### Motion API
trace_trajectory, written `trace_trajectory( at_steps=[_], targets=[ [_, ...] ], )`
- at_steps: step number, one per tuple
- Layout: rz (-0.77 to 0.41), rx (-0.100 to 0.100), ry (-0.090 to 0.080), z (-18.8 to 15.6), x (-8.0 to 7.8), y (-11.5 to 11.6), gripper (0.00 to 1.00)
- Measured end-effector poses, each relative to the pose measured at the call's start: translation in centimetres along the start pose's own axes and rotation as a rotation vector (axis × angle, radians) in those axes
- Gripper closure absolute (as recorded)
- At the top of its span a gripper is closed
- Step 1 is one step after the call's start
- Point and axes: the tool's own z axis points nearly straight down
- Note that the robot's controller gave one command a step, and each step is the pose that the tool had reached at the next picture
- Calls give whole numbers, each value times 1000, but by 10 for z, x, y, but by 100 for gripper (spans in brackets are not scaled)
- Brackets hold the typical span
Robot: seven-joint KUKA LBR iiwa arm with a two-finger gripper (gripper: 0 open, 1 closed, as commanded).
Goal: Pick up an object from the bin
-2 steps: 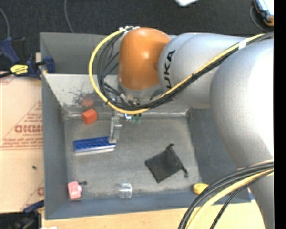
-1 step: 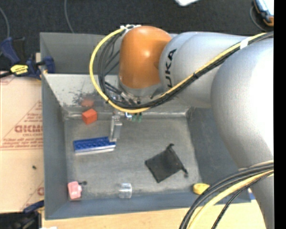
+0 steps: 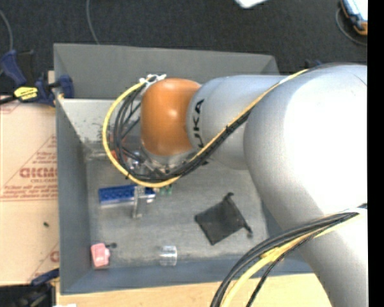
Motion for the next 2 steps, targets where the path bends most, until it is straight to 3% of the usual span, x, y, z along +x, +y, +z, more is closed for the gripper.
trace_trajectory(
  at_steps=[1,2],
  targets=[
    [7,-2,-12,-35,-2,6,0],
    [1,0,-1,0,-1,-1,0]
  ],
)
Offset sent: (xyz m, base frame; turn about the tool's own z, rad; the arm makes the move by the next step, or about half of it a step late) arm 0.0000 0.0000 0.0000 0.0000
